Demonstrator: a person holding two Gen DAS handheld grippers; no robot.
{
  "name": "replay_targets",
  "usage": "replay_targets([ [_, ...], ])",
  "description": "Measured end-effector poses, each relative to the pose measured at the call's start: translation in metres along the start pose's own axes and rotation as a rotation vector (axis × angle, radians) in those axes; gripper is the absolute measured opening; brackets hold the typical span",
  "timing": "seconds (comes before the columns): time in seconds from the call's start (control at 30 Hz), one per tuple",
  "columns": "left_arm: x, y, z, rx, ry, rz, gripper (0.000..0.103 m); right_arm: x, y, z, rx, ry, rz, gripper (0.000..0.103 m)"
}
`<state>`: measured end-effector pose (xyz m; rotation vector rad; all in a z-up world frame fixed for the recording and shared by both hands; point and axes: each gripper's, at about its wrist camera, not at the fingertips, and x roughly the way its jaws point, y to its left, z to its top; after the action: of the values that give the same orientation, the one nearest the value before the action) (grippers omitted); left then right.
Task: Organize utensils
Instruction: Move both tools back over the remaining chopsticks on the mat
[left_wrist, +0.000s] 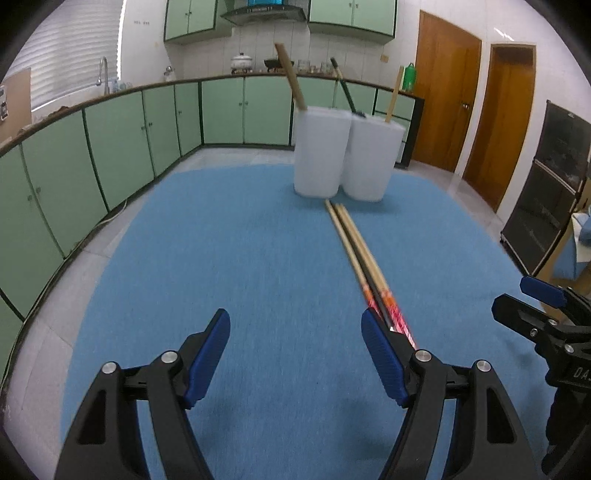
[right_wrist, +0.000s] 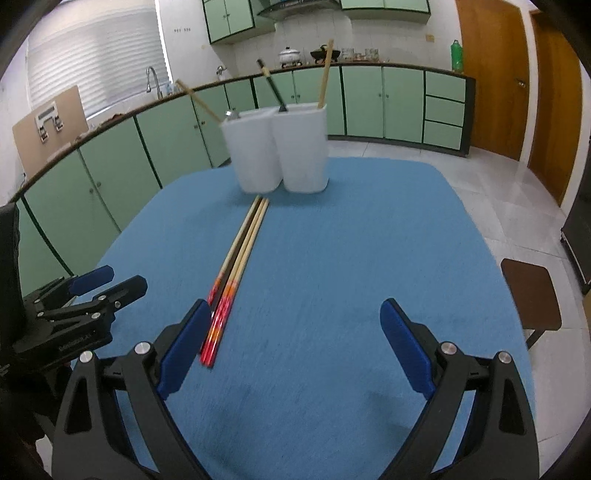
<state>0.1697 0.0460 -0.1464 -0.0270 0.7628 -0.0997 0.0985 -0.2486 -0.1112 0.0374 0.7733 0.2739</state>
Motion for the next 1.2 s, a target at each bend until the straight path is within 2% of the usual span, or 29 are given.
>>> replay_targets([
  [0.43, 0.011, 0.008, -0.023, -0.026, 0.083, 0.01, 0.072, 0.023, 0.028, -0.028, -0.056, 0.121, -0.01, 0.09],
  [0.77, 0.018, 0.012, -0.024, -0.042, 0.113, 0.009, 0.072, 0.036, 0.035, -0.028, -0.096, 0.167, -0.048, 0.089],
  [0.93, 0.019, 0.011, -0.023, -0.036, 0.119, 0.014, 0.072, 0.037, 0.031, -0.028, -0.096, 0.173, -0.069, 0.087],
  [1.1, 0.019, 0.011, -0.023, -0.032, 0.12, 0.012, 0.072, 0.035, 0.018, -0.026, -0.077, 0.162, -0.14, 0.085],
  [1.2, 0.019, 0.011, -0.023, -0.031, 0.121, 0.014, 0.072, 0.031, 0.009, -0.024, -0.05, 0.147, -0.125, 0.083],
])
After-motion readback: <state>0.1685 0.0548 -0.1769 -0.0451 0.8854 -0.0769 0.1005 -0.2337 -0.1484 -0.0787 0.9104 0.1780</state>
